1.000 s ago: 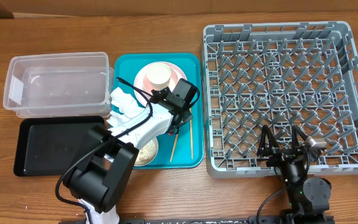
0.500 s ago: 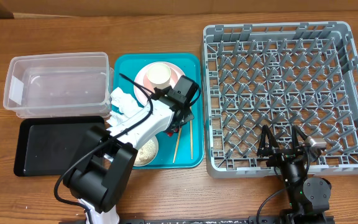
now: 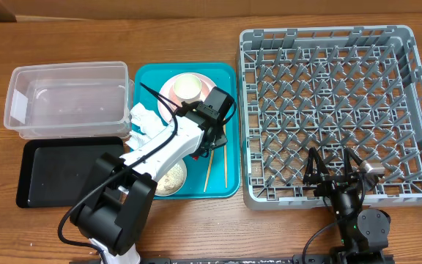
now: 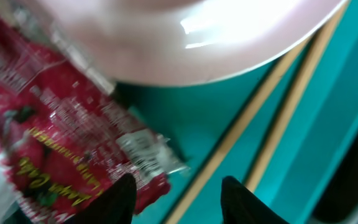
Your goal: Sort waste into correct bins and load items into the dishwasher
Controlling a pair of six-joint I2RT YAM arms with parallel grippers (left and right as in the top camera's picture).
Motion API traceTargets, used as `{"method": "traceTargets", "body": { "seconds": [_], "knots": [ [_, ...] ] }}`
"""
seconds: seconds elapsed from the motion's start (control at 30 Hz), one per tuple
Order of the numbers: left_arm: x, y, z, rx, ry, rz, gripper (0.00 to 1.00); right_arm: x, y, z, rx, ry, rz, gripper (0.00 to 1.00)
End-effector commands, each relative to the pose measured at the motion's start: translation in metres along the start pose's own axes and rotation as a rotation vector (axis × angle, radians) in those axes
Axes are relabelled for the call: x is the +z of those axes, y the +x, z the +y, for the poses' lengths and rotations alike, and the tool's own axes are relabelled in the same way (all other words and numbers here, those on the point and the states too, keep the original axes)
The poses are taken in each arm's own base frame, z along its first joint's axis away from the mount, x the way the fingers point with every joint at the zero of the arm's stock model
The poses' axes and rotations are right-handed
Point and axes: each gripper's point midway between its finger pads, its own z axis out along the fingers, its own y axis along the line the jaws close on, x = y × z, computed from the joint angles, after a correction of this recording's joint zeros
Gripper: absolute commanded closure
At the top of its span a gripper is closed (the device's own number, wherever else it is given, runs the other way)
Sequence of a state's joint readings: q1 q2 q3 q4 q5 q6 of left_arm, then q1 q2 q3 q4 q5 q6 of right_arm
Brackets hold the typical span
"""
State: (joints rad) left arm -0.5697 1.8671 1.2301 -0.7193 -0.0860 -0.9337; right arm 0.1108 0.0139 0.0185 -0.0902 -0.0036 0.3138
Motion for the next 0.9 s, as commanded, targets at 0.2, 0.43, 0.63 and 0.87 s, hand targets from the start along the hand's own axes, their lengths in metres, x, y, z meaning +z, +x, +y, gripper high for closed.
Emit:
{"method": "traceTargets", "body": {
  "seconds": [0.2, 0.43, 0.63, 0.87],
  "knots": [
    [-0.011, -0.017, 0.022, 0.009, -0.044, -0.002, 0.57, 0.000, 0.001, -0.002, -0.003, 0.002, -0.004, 0.00],
    [-0.021, -0.034, 0.027, 0.035, -0.039, -0.013, 0.58, 0.000, 0.001, -0.002, -0.003, 0.002, -0.004, 0.00],
    [-0.023, -0.035, 0.040, 0.047, -0.084, -0.002, 0.55, 0.000, 0.001, -0.002, -0.004, 0.002, -0.004, 0.00],
    [-0.024, -0.041, 0.048, 0.100, -0.121, -0.027, 0.50, 0.000, 0.001, -0.002, -0.004, 0.002, -0.004, 0.00]
  ]
}}
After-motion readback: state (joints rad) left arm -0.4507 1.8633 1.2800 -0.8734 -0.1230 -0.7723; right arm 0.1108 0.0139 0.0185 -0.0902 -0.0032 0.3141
